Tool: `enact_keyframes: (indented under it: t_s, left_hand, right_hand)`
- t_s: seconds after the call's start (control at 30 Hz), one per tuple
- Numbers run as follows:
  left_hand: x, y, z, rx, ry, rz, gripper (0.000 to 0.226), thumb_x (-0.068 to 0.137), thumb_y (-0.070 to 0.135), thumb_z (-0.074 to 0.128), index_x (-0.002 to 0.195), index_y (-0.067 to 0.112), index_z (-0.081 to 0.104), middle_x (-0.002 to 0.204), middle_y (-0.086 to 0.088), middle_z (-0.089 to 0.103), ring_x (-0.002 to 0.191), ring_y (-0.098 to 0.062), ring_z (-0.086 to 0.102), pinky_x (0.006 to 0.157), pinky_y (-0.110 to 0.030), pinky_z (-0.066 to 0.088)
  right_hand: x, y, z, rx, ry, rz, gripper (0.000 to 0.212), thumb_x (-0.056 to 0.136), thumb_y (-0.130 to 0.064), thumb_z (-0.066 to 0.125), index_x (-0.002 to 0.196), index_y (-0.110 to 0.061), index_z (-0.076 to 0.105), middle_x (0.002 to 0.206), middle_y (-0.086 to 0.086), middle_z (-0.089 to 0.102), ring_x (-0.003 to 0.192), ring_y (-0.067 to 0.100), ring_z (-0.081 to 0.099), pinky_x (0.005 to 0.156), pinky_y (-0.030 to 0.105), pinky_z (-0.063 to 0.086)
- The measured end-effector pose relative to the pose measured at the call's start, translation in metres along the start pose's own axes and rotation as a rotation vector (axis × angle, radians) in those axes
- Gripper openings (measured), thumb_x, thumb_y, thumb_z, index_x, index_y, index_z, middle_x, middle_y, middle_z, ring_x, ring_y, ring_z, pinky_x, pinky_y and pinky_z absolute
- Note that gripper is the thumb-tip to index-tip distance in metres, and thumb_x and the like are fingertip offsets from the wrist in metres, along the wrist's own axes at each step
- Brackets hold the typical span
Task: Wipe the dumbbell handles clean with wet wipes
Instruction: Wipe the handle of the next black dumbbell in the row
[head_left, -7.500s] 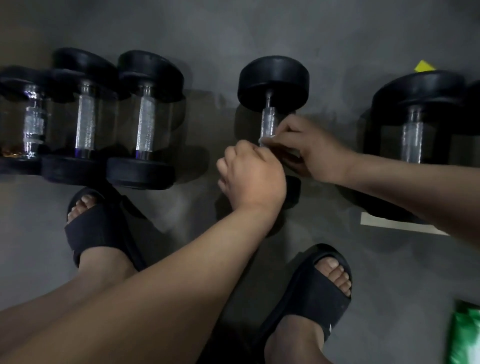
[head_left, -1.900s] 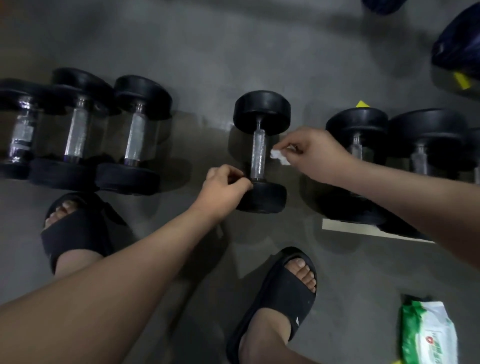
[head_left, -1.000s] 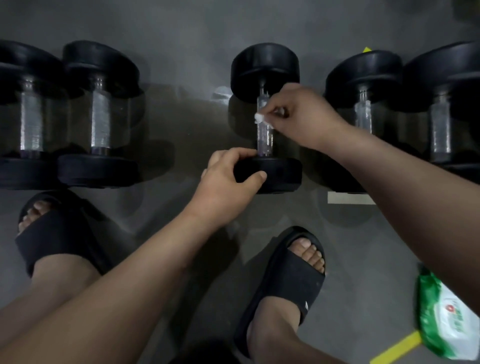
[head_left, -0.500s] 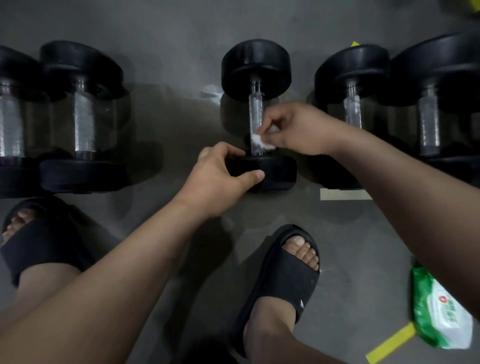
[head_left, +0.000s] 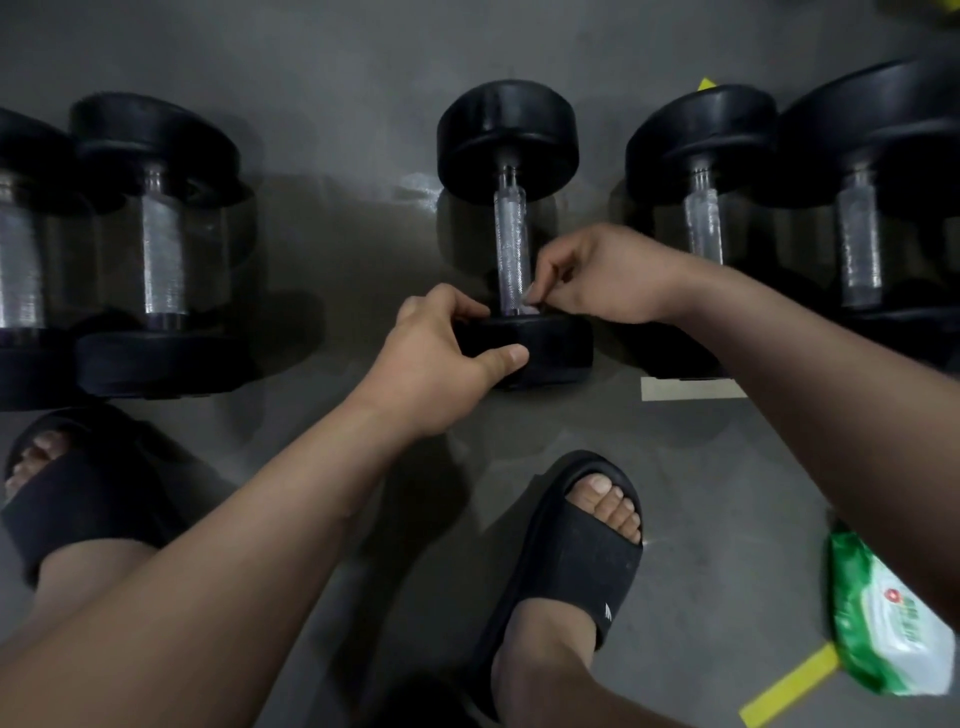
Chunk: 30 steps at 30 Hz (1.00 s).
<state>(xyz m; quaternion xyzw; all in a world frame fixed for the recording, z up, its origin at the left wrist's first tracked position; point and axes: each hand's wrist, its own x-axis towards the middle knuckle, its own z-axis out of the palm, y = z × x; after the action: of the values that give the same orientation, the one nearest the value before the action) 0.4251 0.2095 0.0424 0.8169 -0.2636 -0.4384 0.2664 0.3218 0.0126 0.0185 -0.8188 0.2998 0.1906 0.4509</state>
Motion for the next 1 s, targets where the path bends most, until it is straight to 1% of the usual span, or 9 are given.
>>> enact_keyframes:
  t_s: [0.07, 0.17, 0.23, 0.33, 0.6, 0.67, 0.73, 0.8, 1.0]
  left_hand:
    - [0.001, 0.001, -0.001, 0.008, -0.005, -0.003, 0.046, 0.079, 0.046, 0.08, 0.114, 0.029, 0.056, 0.12, 0.004, 0.047, 0.102, -0.011, 0.054, 0.085, -0.019, 0.037]
    - [0.0, 0.003, 0.0, 0.008, -0.016, -0.006, 0.044, 0.08, 0.046, 0.08, 0.113, 0.03, 0.055, 0.121, 0.004, 0.047, 0.101, -0.012, 0.053, 0.085, -0.02, 0.038]
    - [0.0, 0.004, 0.0, 0.012, -0.019, -0.009, 0.043, 0.08, 0.045, 0.08, 0.111, 0.031, 0.054, 0.121, 0.004, 0.047, 0.103, -0.013, 0.053, 0.086, -0.02, 0.038]
    - [0.001, 0.004, 0.0, 0.03, -0.019, -0.013, 0.043, 0.079, 0.046, 0.08, 0.11, 0.031, 0.054, 0.122, 0.003, 0.047, 0.11, -0.017, 0.053, 0.091, -0.023, 0.04]
    - [-0.001, 0.011, 0.01, 0.037, 0.009, -0.003, 0.045, 0.077, 0.048, 0.08, 0.107, 0.033, 0.05, 0.116, 0.004, 0.043, 0.117, -0.023, 0.05, 0.104, -0.032, 0.043]
    - [-0.002, 0.011, 0.014, 0.025, 0.031, 0.017, 0.045, 0.076, 0.049, 0.08, 0.107, 0.034, 0.051, 0.115, 0.005, 0.043, 0.117, -0.022, 0.049, 0.104, -0.031, 0.043]
    - [-0.003, 0.011, 0.017, 0.029, 0.049, 0.031, 0.046, 0.077, 0.049, 0.08, 0.11, 0.033, 0.053, 0.115, 0.006, 0.043, 0.117, -0.022, 0.048, 0.102, -0.028, 0.041]
    - [-0.002, 0.012, 0.017, 0.042, 0.058, 0.03, 0.046, 0.077, 0.05, 0.079, 0.111, 0.032, 0.053, 0.114, 0.006, 0.042, 0.116, -0.021, 0.046, 0.096, -0.024, 0.037]
    - [-0.001, 0.021, 0.021, 0.085, 0.023, 0.034, 0.045, 0.078, 0.054, 0.077, 0.109, 0.034, 0.051, 0.113, 0.009, 0.038, 0.111, -0.015, 0.038, 0.09, -0.023, 0.032]
  right_hand:
    - [0.007, -0.001, 0.003, 0.071, 0.123, 0.016, 0.025, 0.078, 0.0, 0.069, 0.07, -0.024, 0.071, 0.083, 0.001, 0.076, 0.072, 0.012, 0.065, 0.071, 0.028, 0.052]
    - [0.016, 0.005, 0.013, 0.287, 0.257, 0.048, 0.029, 0.077, 0.005, 0.07, 0.069, -0.023, 0.068, 0.08, 0.009, 0.069, 0.071, 0.014, 0.062, 0.071, 0.031, 0.057]
    - [0.011, 0.01, 0.019, 0.28, 0.265, 0.05, 0.026, 0.078, 0.001, 0.067, 0.073, -0.024, 0.068, 0.083, 0.013, 0.069, 0.072, 0.011, 0.059, 0.07, 0.027, 0.052]
    - [0.001, 0.008, 0.023, 0.268, 0.26, 0.062, 0.015, 0.082, -0.005, 0.068, 0.085, -0.02, 0.071, 0.084, 0.003, 0.069, 0.073, 0.006, 0.058, 0.069, 0.019, 0.046]
    - [0.035, -0.002, 0.019, 0.592, 0.672, 0.065, 0.013, 0.088, -0.009, 0.07, 0.083, -0.019, 0.062, 0.093, 0.003, 0.074, 0.077, 0.017, 0.072, 0.073, 0.039, 0.062]
    - [0.031, -0.002, 0.021, 0.544, 0.673, 0.065, 0.012, 0.088, -0.014, 0.069, 0.08, -0.022, 0.068, 0.09, -0.001, 0.075, 0.08, 0.016, 0.073, 0.078, 0.039, 0.062]
    - [0.02, 0.0, 0.025, 0.437, 0.612, 0.062, 0.003, 0.087, -0.023, 0.073, 0.084, -0.022, 0.073, 0.087, -0.007, 0.074, 0.081, 0.007, 0.071, 0.081, 0.028, 0.058]
    - [0.014, 0.003, 0.029, 0.353, 0.593, 0.078, 0.008, 0.086, -0.027, 0.075, 0.089, -0.019, 0.076, 0.084, -0.01, 0.073, 0.081, 0.0, 0.068, 0.077, 0.016, 0.051]
    - [0.031, -0.003, 0.021, 0.335, 0.737, 0.009, 0.013, 0.088, -0.029, 0.072, 0.087, -0.017, 0.077, 0.085, -0.009, 0.073, 0.085, 0.003, 0.068, 0.085, 0.03, 0.055]
